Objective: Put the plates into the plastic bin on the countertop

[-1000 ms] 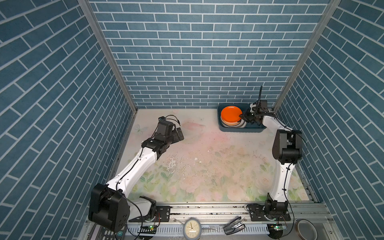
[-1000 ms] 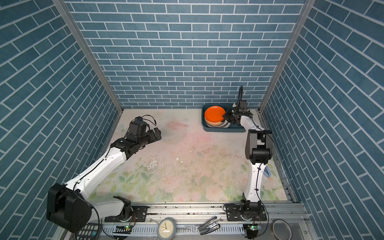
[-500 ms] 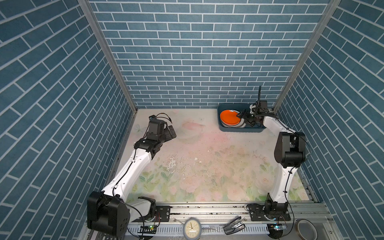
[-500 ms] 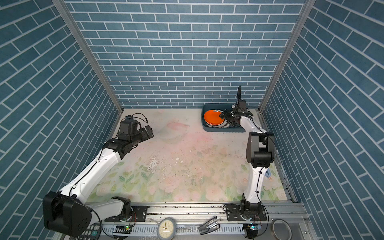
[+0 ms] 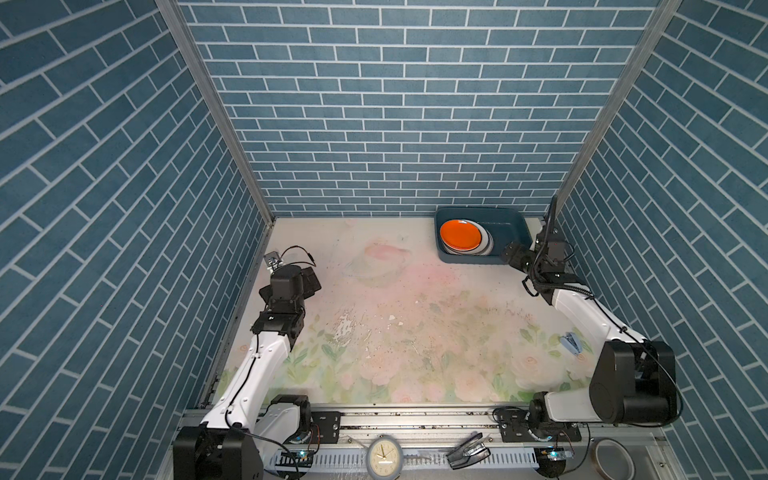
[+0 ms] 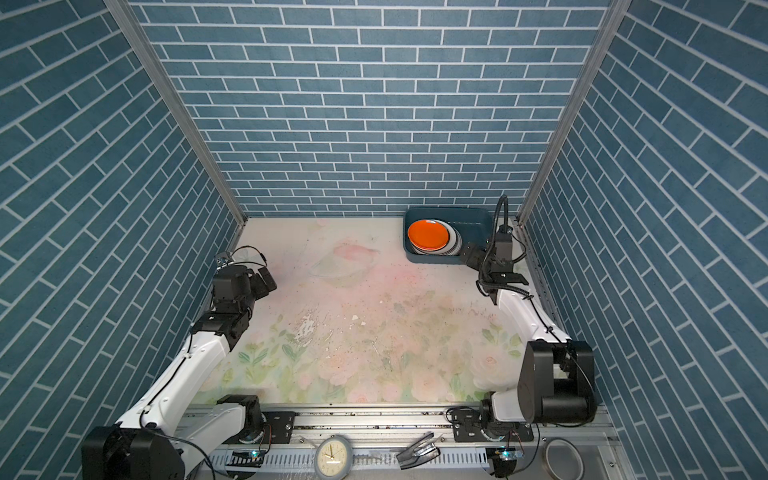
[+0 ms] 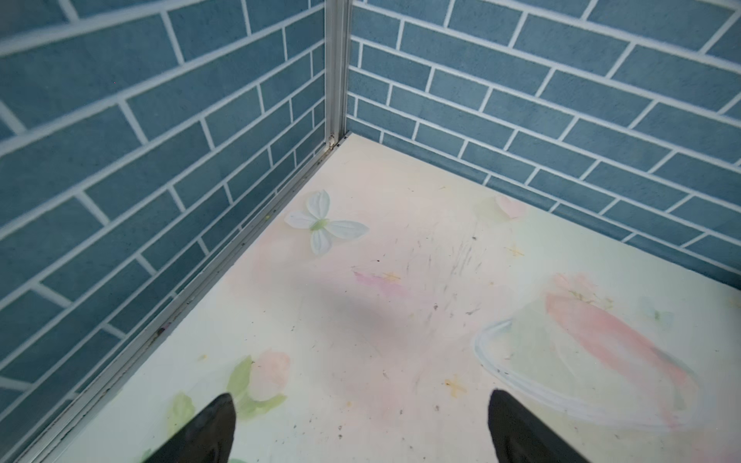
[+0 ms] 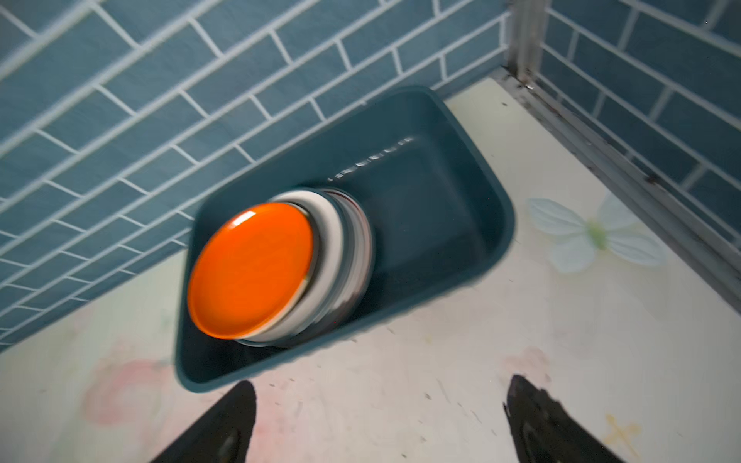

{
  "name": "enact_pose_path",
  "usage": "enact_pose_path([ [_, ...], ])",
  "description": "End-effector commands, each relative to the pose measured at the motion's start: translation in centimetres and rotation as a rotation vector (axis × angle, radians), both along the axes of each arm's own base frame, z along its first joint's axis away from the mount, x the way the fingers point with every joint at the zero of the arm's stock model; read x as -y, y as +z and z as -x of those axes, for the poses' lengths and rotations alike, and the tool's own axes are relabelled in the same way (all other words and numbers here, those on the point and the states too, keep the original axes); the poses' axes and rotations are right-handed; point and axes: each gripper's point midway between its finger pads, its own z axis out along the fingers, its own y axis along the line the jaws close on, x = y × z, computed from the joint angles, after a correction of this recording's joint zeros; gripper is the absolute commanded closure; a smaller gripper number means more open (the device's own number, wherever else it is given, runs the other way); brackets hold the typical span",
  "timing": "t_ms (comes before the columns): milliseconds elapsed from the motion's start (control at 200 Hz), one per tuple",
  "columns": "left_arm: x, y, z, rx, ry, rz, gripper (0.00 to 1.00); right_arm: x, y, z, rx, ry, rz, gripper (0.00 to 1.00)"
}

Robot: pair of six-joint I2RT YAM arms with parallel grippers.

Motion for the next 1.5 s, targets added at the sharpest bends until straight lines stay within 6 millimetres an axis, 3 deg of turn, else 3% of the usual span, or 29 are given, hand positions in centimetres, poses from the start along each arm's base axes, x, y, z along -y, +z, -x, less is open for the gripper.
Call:
enact_pose_path([
  [0,-1.3,0.3,-0.2,0.058,0.032,-0.111,0.00,2.8,1.9,0.9,0.162,-0.099,0.141,0.01],
  [150,-1.5,-2.5,-0.8,0.033,0.006,-0.199,0.00,3.4,1.6,2.6,0.194,-0.087,0.234,0.01],
  [325,0.1,-5.4,-2.0,0.080,-0.114,-0.237,0.00,5.0,0.0,4.0,0.191,-0.144,0.322,0.02],
  [580,0.9,-6.4,-2.7,0.172,-0.156,-0.259,0.00,7.3,-2.8,5.8,0.212,-0.177,0.428,0.02],
  [715,1.0,-8.0,-3.2,0.160,-0.165,-0.261,0.00,7.3,-4.7,5.3,0.219,-0.143,0.389,0.02],
  [880,1.1,-8.5,-3.6,0.137,-0.173,-0.258,0.00,6.4,-7.0,4.2,0.200,-0.074,0.370,0.02],
  [1045,1.4,-8.6,-4.5,0.109,-0.195,-0.258,0.00,6.3,-7.9,2.7,0.131,-0.030,0.359,0.02],
  [1225,2.0,-9.1,-5.2,0.067,-0.239,-0.255,0.00,6.3,-7.9,2.6,0.128,-0.026,0.359,0.02],
  [1331,2.0,-9.1,-5.2,0.067,-0.238,-0.254,0.00,3.6,-8.5,2.3,0.190,0.147,0.312,0.02],
  [1496,2.0,-9.0,-5.3,0.067,-0.238,-0.254,0.00,4.2,-8.7,2.4,0.166,0.116,0.314,0.01],
])
